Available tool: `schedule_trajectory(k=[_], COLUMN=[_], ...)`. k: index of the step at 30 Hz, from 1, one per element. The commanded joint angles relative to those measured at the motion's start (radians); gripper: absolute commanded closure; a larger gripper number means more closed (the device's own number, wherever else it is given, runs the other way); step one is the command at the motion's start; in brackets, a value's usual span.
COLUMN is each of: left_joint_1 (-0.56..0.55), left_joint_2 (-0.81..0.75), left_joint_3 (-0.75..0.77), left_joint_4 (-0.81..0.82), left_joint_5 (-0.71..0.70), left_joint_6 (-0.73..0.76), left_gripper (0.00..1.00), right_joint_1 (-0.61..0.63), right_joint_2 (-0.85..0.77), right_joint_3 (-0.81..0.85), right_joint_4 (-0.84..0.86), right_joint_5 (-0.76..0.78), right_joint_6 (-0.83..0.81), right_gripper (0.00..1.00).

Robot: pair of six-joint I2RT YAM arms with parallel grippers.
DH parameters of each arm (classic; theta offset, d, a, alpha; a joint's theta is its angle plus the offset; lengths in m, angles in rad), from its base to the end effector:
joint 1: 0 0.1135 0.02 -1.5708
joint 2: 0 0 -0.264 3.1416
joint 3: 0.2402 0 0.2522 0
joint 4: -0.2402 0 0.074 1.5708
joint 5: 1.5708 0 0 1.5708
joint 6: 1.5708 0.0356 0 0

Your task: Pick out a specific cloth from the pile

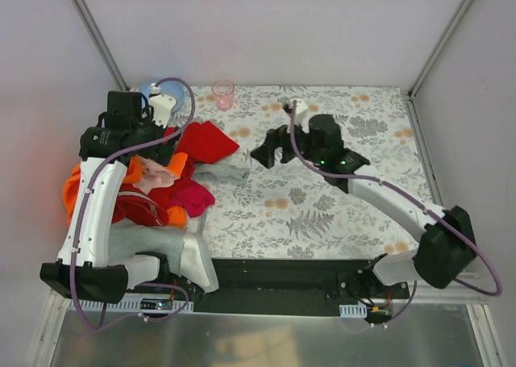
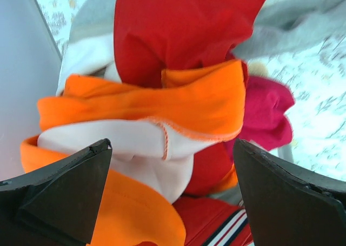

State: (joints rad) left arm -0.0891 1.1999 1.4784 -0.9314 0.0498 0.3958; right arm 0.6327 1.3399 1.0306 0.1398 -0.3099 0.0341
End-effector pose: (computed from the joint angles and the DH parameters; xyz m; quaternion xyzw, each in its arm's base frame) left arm 0.2293 -0.0223 0.4180 0.2259 0.8674 0.0456 0.4411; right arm 0.2497 0.1965 0.3349 -0.3178 0.6924 0.3199 0.5633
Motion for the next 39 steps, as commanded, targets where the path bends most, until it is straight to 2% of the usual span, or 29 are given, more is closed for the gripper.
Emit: schedule_trajectory(k=[1,4,8,12,14,16,18,20,21,23,32,35,39], left_joint_1=[0.014,0.014,0.014,-0.006,-0.012,-0.012,-0.012,-0.011,-0.008,0.009,0.242,0.29,0.316], left_joint_2=[0.009,0.024,0.075,0.112,0.127,0.145,0.165,0.181,0.184,0.187,0.119,0.109,0.099], left_joint_3=[-0.024,-0.073,-0.151,-0.181,-0.207,-0.227,-0.233,-0.222,-0.216,-0.195,0.048,0.03,-0.003], left_joint_4=[-0.122,-0.08,0.064,0.082,0.106,0.143,0.17,0.175,0.18,0.203,0.339,0.419,0.447], left_joint_5=[-0.081,-0.029,-0.018,0.059,0.012,-0.091,-0.178,-0.243,-0.278,-0.339,-0.497,-0.557,-0.559], left_joint_6=[0.133,0.196,0.227,0.271,0.301,0.317,0.336,0.353,0.354,0.362,0.38,0.435,0.446], left_gripper=[0.01,0.01,0.01,0.01,0.01,0.06,0.21,0.43,0.66,0.99,1.0,1.0,1.0], right_joint_1=[0.103,0.133,0.168,0.194,0.203,0.213,0.22,0.225,0.225,0.231,0.283,0.306,0.346], right_joint_2=[0.181,0.324,0.508,0.623,0.651,0.673,0.697,0.729,0.743,0.769,0.924,0.978,1.061], right_joint_3=[0.179,0.297,0.449,0.545,0.563,0.574,0.592,0.617,0.631,0.66,0.874,0.948,1.043], right_joint_4=[-0.003,0.003,0.0,-0.014,-0.008,-0.005,0.0,0.001,0.003,0.004,0.001,-0.003,-0.054], right_joint_5=[-0.05,-0.122,-0.169,-0.204,-0.207,-0.207,-0.205,-0.199,-0.19,-0.166,-0.04,-0.015,0.057], right_joint_6=[-0.137,-0.126,-0.103,-0.066,-0.053,-0.051,-0.043,-0.036,-0.005,0.018,0.087,0.134,0.147], right_gripper=[0.01,0.01,0.01,0.01,0.01,0.01,0.01,0.01,0.01,0.01,0.0,0.01,0.01])
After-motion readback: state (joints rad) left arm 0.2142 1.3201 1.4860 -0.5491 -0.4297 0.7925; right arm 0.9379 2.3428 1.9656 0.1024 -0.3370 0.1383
